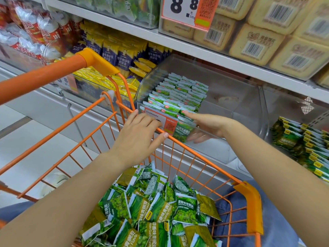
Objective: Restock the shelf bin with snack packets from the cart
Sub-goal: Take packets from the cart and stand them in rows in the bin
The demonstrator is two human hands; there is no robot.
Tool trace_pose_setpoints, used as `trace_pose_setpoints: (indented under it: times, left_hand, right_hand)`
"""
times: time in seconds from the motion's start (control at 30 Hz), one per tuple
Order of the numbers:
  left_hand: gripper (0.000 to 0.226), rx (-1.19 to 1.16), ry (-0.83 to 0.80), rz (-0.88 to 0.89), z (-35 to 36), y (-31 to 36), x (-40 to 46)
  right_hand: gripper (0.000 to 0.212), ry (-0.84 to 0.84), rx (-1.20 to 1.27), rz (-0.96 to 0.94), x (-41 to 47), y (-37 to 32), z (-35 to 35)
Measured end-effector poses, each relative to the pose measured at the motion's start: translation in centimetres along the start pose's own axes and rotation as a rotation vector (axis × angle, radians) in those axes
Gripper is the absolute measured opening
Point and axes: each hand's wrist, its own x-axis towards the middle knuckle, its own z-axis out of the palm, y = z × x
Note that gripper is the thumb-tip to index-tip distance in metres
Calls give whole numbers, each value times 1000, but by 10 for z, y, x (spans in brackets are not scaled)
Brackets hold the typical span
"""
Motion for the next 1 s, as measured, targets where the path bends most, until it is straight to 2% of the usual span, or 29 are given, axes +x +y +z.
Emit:
trace_pose_setpoints:
  times: [0.07,0.13,0.2,0.3,0.4,0.43,0.5,0.6,0.63,0.73,0.8,0.9,1.0]
  left_hand:
    - [60,-1,-7,-3,0,0,0]
    - [61,-4,-15,-6,0,0,1]
    - [60,-5,-10,-5,0,0,0]
    - [58,-6,-7,-7,0,0,0]
    - [58,-8,-8,-4,0,0,1]
    - [57,-8,-7,0,0,0,1]
    - [57,-8,-5,4,0,0,1]
    - [57,-1,-11,6,-1,0,1]
    - [57,-2,-12,7,-1,1,1]
    - [57,-6,-23,9,-1,0,2]
    - [56,-9,-22,7,-1,-1,2]
    - [56,-2,-31,6,0,-1,2]
    - [55,-7,-21,12,1,-3,2]
  right_hand:
    - [91,66,43,48,0,4,-8]
    - [88,203,94,93,5,7,-17]
    - [84,258,273,96,8,6,-20]
    - [78,128,717,30,5,-11,-6]
    - [59,70,860,2,10,-28,12]
    - [59,73,890,5,13,-31,14]
    - [58,150,905,10,15,-30,14]
    - [31,350,925,53,20,-24,2]
    - [30,415,973,70,23,-22,-1]
    - [40,497,1050,21,43,-23,-9]
    - [64,493,1074,-62,58,-28,-17]
    - [79,361,1089,-207,70,-34,-23]
    - [81,284,1044,-267,69,-36,-25]
